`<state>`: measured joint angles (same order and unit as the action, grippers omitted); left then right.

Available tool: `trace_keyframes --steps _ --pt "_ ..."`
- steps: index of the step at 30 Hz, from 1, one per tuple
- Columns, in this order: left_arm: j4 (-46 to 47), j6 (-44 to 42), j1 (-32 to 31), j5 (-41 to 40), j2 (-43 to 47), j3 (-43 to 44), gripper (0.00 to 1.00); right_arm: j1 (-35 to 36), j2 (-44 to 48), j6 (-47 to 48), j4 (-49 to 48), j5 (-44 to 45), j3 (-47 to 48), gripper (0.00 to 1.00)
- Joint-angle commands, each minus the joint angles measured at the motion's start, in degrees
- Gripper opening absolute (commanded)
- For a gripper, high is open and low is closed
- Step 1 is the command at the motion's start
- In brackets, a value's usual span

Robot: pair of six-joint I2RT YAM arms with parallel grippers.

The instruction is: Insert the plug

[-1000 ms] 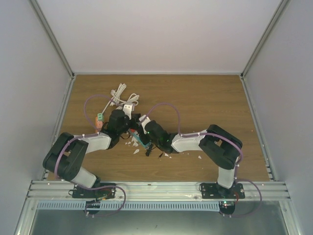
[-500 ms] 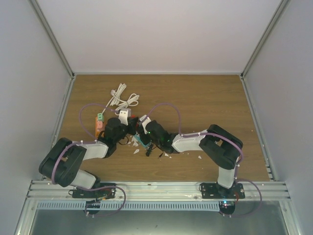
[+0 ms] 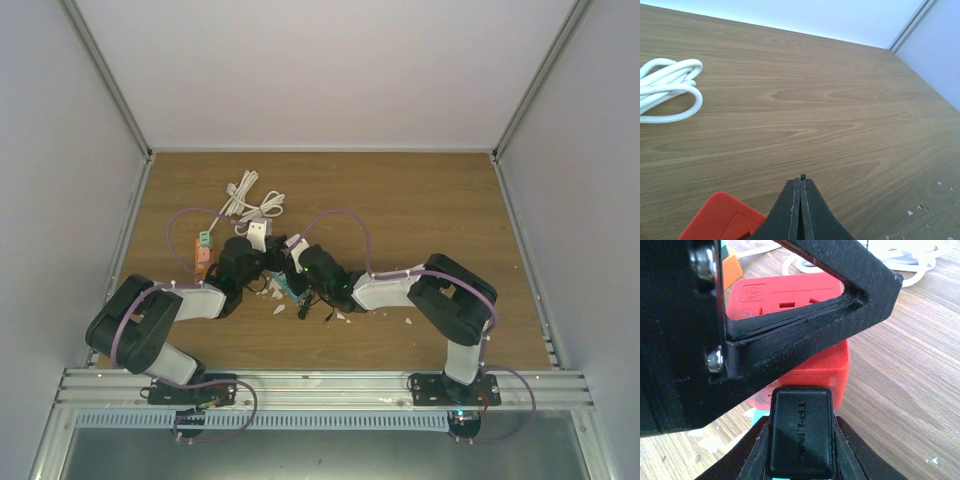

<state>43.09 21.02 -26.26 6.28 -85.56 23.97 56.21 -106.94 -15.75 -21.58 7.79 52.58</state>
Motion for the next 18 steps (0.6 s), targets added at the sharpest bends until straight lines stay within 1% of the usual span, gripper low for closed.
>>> trace_keyframes --steps 1,18 --pt "-13.6 0.7 -0.9 -1.1 -3.5 -2.3 0.0 0.1 -4.9 -2.0 14.8 -5.3 -3.6 0.0" --pt "-14.7 0.6 -1.2 -1.6 -4.6 -1.4 0.0 0.0 -5.8 -1.1 16.3 -1.1 -3.5 0.0"
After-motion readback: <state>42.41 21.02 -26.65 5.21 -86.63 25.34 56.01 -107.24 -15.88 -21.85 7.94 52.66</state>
